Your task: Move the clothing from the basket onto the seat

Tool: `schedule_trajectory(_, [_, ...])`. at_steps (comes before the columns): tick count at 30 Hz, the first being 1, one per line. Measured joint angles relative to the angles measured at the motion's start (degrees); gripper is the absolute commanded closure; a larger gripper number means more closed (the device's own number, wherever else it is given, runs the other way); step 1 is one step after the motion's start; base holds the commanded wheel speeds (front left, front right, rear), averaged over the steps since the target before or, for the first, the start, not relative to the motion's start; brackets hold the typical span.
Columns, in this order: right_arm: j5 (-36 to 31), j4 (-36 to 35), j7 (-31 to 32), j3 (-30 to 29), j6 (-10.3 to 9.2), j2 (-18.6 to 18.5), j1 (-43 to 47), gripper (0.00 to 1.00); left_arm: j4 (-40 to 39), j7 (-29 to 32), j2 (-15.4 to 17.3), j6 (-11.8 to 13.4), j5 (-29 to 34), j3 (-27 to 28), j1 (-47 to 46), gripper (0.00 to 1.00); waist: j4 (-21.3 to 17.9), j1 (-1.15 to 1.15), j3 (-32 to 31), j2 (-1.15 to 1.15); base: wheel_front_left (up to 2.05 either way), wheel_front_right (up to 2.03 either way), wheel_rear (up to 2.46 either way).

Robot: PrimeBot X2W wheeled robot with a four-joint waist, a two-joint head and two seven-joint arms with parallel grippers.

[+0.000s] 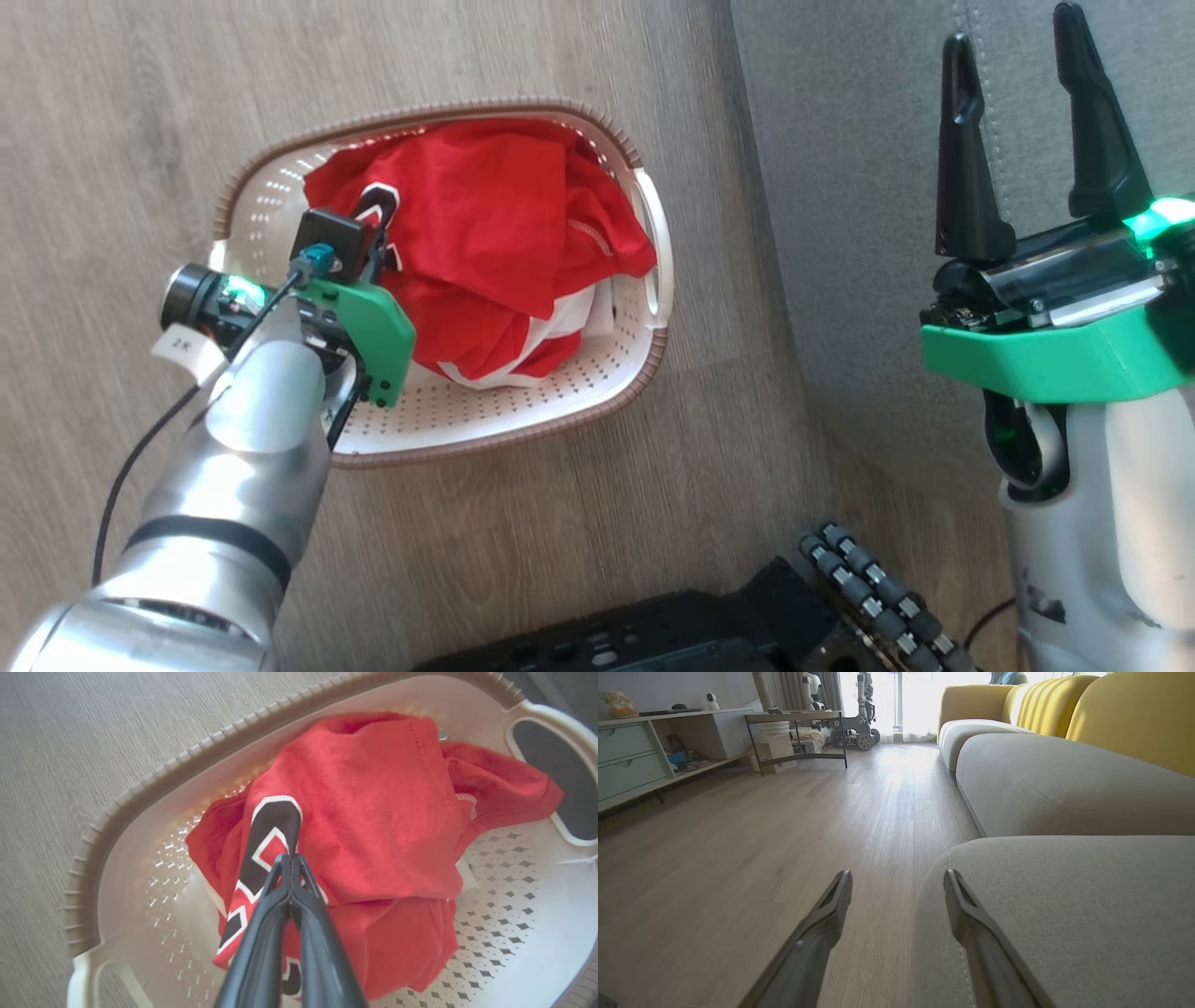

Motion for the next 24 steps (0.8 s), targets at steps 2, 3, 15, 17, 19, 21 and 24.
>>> schedule_trajectory(2, [0.00, 0.33, 0.00, -0.24, 0.00, 0.00, 0.07, 0.00, -0.23, -1.26, -0.27, 0.00, -0.62, -0.21, 0.61, 1.00, 0.34, 0.00, -0.98, 0.00, 0.00, 0.00, 0.00])
schedule_trajectory(3, [0.00, 0.54, 0.00, -0.40, 0.00, 0.00, 0.07, 0.00, -0.42, -2.03, -0.43, 0.00, -0.86, -0.34, 1.13, 1.00, 0.52, 0.00, -1.51, 0.00, 0.00, 0.00, 0.00])
schedule_trajectory(15, [-0.59, 3.57, 0.00, -1.67, 0.00, 0.00, 3.29, 0.00, -6.90, -7.06, -1.15, -0.40, -4.01, -3.19, 9.09, 1.00, 3.20, 0.00, -9.95, 0.00, 0.00, 0.00, 0.00])
schedule_trajectory(17, [-0.59, 4.03, 0.00, -1.81, 0.00, 0.00, 3.87, 0.00, -9.59, -7.33, -1.20, -0.41, -5.26, -4.32, 10.67, 1.00, 3.60, 0.00, -11.60, 0.00, 0.00, 0.00, 0.00])
schedule_trajectory(19, [-0.59, 4.35, 0.00, -2.00, 0.00, 0.00, 4.15, 0.00, -12.14, -7.45, -1.20, -0.35, -6.23, -5.64, 12.16, 1.00, 3.95, 0.00, -13.20, 0.00, 0.00, 0.00, 0.00])
schedule_trajectory(21, [-0.60, 4.69, 0.00, -2.19, 0.00, 0.00, 4.71, 0.00, -14.46, -7.21, -1.23, 0.12, -6.95, -6.84, 13.40, 1.00, 4.26, 0.00, -14.74, 0.00, 0.00, 0.00, 0.00])
schedule_trajectory(24, [-1.09, 5.37, 0.01, -2.54, 0.00, 0.00, 5.99, 0.00, -17.90, -6.14, -1.22, 0.78, -7.92, -8.10, 15.18, 1.00, 4.62, 0.00, -17.03, 0.00, 0.00, 0.00, 0.00])
